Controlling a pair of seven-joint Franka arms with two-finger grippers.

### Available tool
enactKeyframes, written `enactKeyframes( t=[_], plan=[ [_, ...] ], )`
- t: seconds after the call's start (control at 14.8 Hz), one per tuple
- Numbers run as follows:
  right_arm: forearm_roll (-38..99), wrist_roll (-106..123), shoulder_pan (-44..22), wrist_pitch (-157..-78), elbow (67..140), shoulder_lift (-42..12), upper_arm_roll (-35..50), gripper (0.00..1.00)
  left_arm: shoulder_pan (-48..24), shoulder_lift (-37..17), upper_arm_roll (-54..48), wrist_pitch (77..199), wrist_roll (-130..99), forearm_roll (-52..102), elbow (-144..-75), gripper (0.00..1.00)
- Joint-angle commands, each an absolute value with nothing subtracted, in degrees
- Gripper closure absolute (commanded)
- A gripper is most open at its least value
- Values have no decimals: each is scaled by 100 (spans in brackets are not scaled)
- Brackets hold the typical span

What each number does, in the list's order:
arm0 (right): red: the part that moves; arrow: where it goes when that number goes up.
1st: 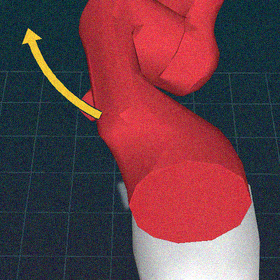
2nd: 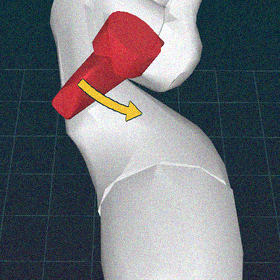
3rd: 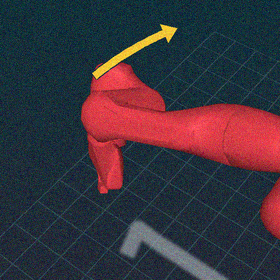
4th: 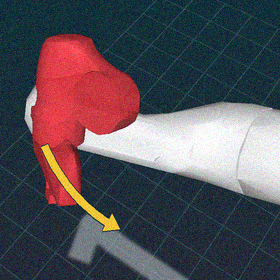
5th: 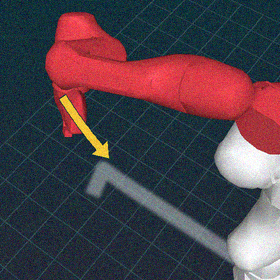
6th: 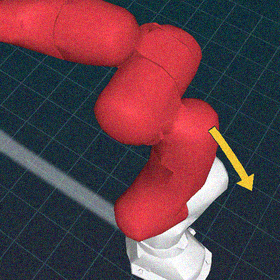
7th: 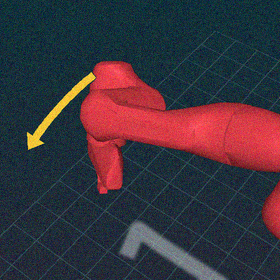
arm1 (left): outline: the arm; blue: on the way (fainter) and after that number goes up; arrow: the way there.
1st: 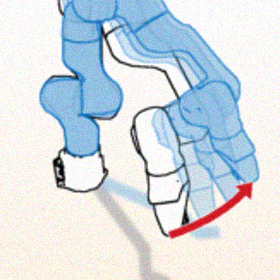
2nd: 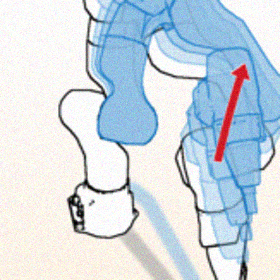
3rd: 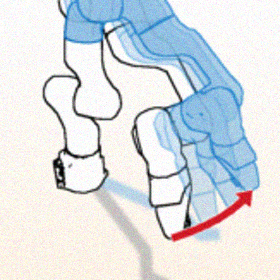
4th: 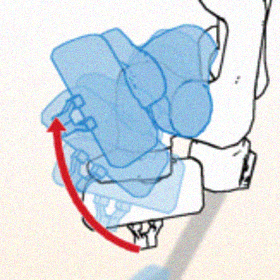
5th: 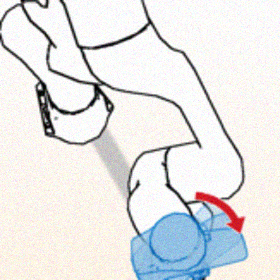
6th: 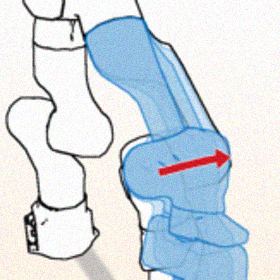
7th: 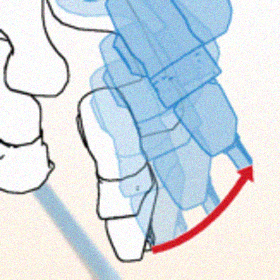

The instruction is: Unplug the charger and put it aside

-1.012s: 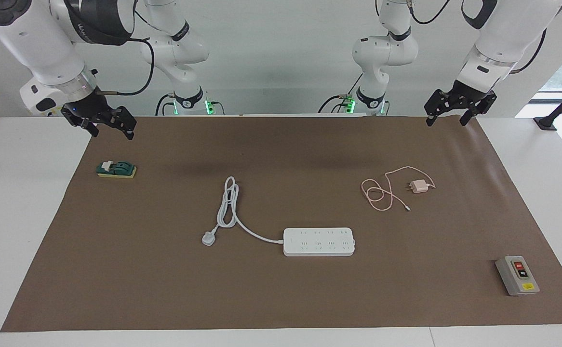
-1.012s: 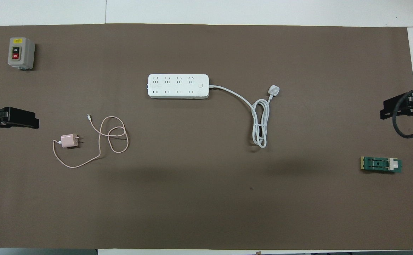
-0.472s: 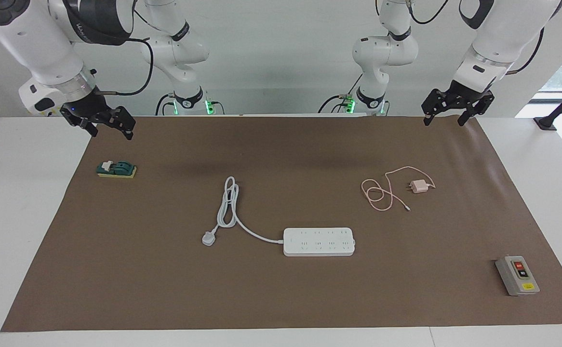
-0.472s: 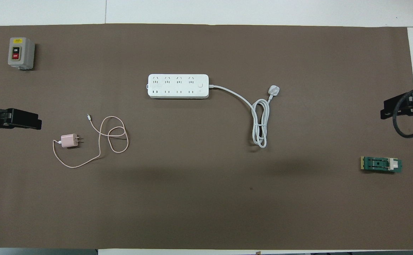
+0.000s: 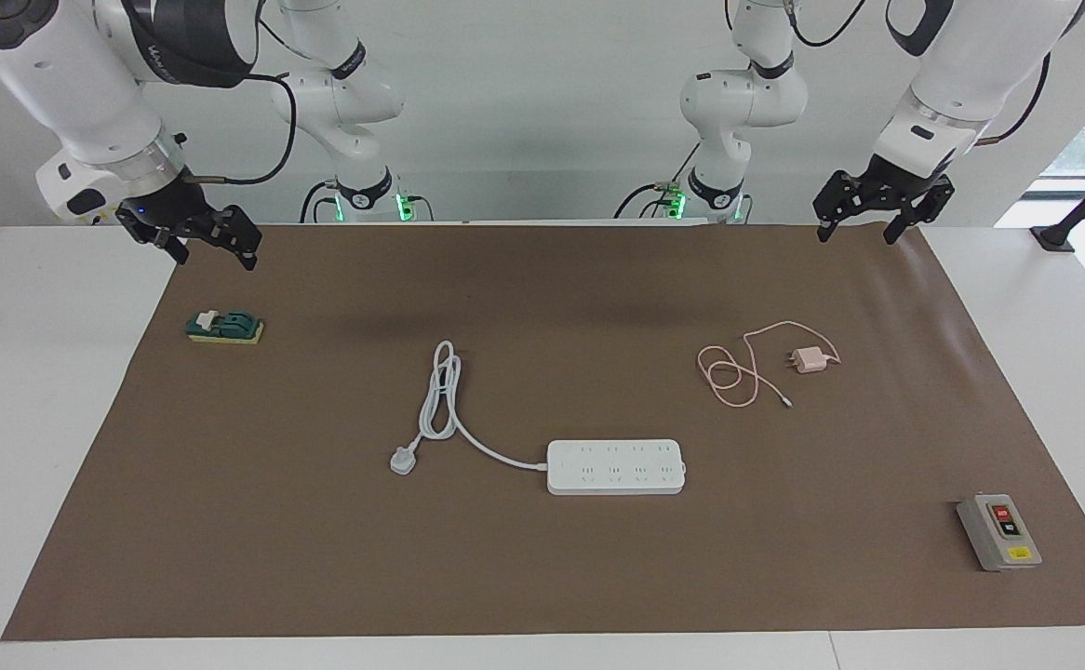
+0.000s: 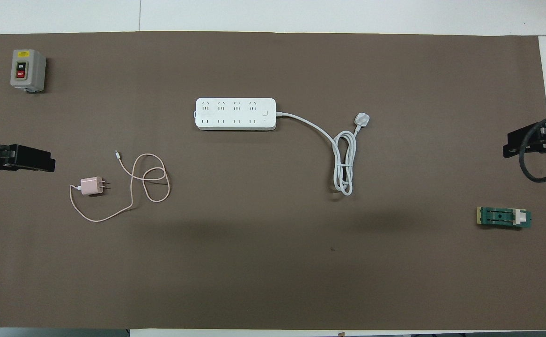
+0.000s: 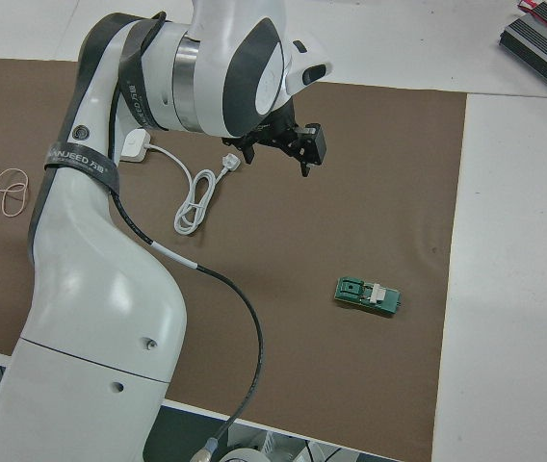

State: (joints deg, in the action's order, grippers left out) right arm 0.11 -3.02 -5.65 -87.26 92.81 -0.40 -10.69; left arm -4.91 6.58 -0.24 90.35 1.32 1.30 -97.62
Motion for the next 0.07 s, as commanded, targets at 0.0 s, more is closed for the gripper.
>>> enactKeyframes(
  t=[0.0],
  plan=[
    [-105, -176, -536, -8789, 9299, 18, -1028, 0, -554, 633, 26, 8938, 211, 53, -9703, 0]
  ],
)
